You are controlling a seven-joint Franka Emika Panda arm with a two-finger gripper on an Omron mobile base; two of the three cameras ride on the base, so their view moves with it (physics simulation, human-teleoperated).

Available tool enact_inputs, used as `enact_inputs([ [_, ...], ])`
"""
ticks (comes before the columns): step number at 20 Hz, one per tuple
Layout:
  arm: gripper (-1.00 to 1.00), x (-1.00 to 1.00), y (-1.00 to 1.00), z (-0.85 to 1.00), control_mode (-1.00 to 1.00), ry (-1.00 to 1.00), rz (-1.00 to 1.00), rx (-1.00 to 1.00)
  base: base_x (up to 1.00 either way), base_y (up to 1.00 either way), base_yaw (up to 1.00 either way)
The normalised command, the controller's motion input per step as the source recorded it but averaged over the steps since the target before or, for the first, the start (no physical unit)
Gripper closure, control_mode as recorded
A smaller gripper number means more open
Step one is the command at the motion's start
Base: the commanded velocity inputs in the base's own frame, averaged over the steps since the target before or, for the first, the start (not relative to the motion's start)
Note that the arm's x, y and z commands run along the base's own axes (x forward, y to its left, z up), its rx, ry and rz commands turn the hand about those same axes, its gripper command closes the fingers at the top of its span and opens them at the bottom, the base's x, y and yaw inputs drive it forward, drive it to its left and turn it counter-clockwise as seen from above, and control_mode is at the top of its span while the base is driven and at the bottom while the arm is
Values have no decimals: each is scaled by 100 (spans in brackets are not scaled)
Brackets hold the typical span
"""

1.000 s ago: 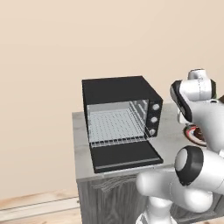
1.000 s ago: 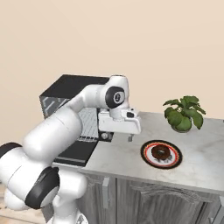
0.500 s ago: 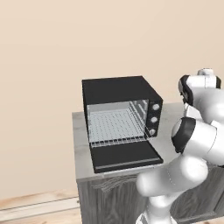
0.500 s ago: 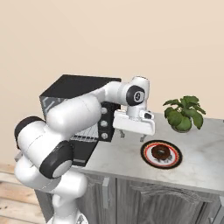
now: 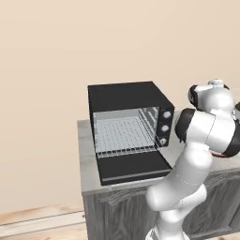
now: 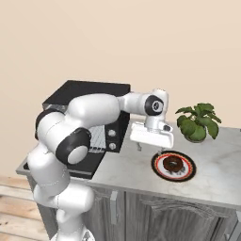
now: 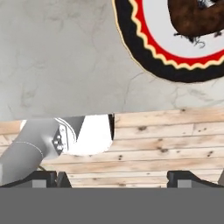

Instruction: Pick up the bagel from the plate, place it on the toaster oven rack, close the door, and set the timer.

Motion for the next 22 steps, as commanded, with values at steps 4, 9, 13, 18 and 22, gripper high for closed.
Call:
enact_inputs([
  [4, -100, 17, -21, -22, -100, 3, 4, 2, 0, 0, 0],
  [9, -100, 7, -10, -7, -100, 0, 5, 4, 0, 0, 0],
  [13, -100, 6, -4, -7, -100, 0, 5, 4, 0, 0, 0],
  [18, -100, 5, 0, -12, -100, 0, 5, 5, 0, 0, 0],
  [22, -100, 1, 0, -15, -100, 0, 4, 5, 0, 0, 0],
])
